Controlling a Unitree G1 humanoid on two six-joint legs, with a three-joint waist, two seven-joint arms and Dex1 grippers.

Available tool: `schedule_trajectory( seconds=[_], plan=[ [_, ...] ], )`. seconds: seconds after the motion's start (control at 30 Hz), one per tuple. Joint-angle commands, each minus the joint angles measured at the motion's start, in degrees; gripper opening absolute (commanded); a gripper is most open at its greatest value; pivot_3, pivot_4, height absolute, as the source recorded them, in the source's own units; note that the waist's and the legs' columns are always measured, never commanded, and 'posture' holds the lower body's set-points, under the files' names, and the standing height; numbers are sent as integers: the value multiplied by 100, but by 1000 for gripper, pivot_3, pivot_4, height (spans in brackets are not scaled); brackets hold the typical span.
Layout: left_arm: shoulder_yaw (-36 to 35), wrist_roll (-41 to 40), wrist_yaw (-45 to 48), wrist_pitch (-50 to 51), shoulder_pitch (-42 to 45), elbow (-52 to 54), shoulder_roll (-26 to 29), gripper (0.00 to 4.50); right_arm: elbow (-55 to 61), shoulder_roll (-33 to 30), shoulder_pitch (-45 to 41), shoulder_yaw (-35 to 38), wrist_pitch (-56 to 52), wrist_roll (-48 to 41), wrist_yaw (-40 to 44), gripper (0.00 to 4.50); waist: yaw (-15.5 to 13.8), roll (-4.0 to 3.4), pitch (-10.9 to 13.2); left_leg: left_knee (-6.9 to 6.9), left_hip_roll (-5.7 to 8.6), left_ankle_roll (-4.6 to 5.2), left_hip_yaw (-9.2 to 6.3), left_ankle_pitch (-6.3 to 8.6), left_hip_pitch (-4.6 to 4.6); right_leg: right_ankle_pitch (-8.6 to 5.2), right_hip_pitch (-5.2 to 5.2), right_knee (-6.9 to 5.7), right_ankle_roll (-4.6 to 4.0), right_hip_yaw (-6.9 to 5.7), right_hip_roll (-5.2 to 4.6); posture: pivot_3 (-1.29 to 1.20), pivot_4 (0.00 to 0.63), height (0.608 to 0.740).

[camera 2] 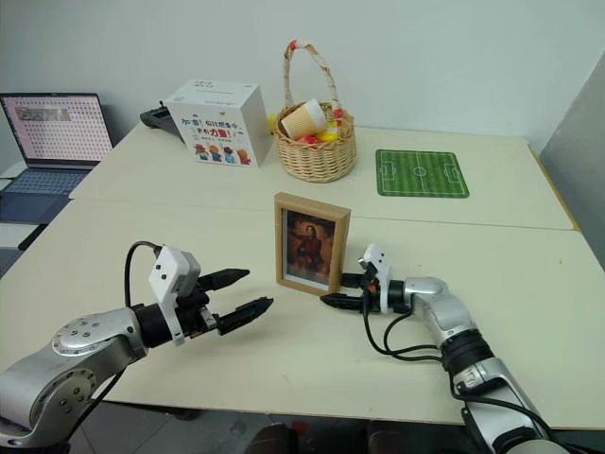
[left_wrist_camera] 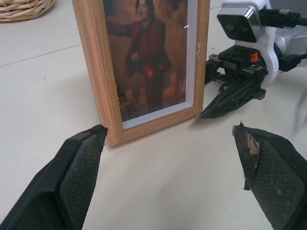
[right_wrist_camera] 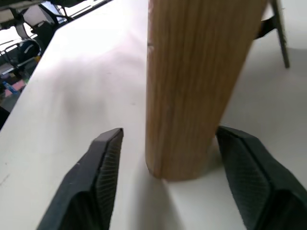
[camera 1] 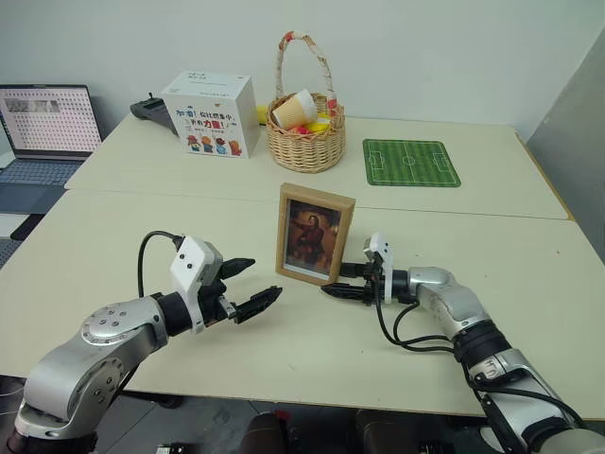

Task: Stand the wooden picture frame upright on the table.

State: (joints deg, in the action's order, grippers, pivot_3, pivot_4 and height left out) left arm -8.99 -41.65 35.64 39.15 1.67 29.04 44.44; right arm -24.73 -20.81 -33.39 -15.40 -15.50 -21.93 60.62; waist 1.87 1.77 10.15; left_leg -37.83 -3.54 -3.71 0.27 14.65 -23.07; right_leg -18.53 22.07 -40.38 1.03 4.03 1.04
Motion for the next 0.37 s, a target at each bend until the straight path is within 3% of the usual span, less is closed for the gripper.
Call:
schedule_trajectory(
  seconds=[0.03,0.07,0.23,0.37],
  plan=[
    [-137,27,255,-13,163,-246,94,4500,734,-544,314,311,-28,111,160,4200,-8,-1,1,0,1,0,-2,0,-1,0,0,0,0,-2,0,0,150,740],
    [-206,-6,310,63,212,-339,152,4500,958,-692,407,382,-88,129,126,4488,-10,-1,1,0,1,0,-1,0,-1,0,0,1,0,-1,0,0,150,740],
    [-524,-174,834,421,681,-1134,649,4500,2579,-1513,790,944,-1073,-338,-14,4488,-2,-6,8,1,1,0,-4,0,-6,-1,5,-1,1,-4,1,0,150,740],
    [-391,141,1425,235,1213,-1930,1049,4500,3704,-1678,796,1472,-2313,-1201,-409,4488,26,-11,13,2,-7,1,-5,0,-4,0,9,-5,1,-2,35,0,150,740]
  ],
)
